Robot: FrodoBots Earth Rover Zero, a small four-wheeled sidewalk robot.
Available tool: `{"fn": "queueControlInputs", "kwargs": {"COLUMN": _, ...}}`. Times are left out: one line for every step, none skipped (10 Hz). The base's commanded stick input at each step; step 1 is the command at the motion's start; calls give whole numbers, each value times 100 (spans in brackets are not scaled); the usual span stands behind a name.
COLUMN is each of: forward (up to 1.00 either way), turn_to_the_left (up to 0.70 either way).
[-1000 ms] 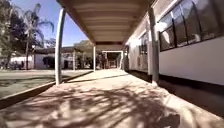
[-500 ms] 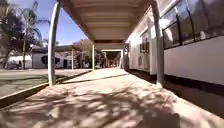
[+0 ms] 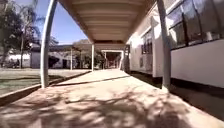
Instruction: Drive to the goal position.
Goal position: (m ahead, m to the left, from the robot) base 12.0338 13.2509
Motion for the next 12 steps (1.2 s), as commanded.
{"fn": "queueControlInputs", "kwargs": {"forward": 70, "turn_to_the_left": 0}}
{"fn": "queueControlInputs", "kwargs": {"forward": 70, "turn_to_the_left": 0}}
{"fn": "queueControlInputs", "kwargs": {"forward": 70, "turn_to_the_left": 0}}
{"fn": "queueControlInputs", "kwargs": {"forward": 70, "turn_to_the_left": 0}}
{"fn": "queueControlInputs", "kwargs": {"forward": 70, "turn_to_the_left": 0}}
{"fn": "queueControlInputs", "kwargs": {"forward": 70, "turn_to_the_left": 0}}
{"fn": "queueControlInputs", "kwargs": {"forward": 70, "turn_to_the_left": 0}}
{"fn": "queueControlInputs", "kwargs": {"forward": 70, "turn_to_the_left": 0}}
{"fn": "queueControlInputs", "kwargs": {"forward": 70, "turn_to_the_left": 0}}
{"fn": "queueControlInputs", "kwargs": {"forward": 70, "turn_to_the_left": 0}}
{"fn": "queueControlInputs", "kwargs": {"forward": 70, "turn_to_the_left": 0}}
{"fn": "queueControlInputs", "kwargs": {"forward": 70, "turn_to_the_left": 0}}
